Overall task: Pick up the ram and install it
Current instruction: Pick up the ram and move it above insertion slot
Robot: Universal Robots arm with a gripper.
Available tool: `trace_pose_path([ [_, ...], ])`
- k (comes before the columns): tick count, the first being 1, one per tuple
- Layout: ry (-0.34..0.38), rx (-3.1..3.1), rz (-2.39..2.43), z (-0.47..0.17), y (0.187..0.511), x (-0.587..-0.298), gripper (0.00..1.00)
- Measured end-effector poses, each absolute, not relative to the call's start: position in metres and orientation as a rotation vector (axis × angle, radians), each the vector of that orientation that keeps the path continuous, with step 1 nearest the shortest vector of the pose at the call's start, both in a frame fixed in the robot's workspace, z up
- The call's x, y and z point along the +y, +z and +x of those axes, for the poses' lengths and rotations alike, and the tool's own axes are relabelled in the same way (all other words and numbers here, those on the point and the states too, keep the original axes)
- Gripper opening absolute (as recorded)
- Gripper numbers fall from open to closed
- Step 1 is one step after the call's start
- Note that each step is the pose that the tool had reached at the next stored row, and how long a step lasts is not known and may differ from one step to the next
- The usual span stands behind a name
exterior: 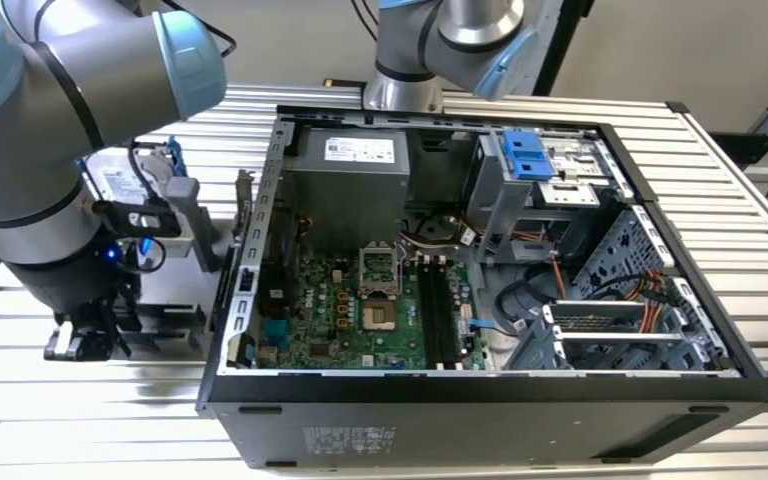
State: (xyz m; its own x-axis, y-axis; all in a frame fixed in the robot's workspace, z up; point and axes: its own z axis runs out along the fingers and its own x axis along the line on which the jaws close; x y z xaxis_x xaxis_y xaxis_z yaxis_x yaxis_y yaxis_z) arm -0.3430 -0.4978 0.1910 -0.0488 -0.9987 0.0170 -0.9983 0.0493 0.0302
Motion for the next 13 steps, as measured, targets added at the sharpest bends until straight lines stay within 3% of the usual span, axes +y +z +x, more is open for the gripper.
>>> trace_pose_path([
  [13,-0.016,-2.251,2.143,-0.3430,0.1910,-0.4944,1.00],
])
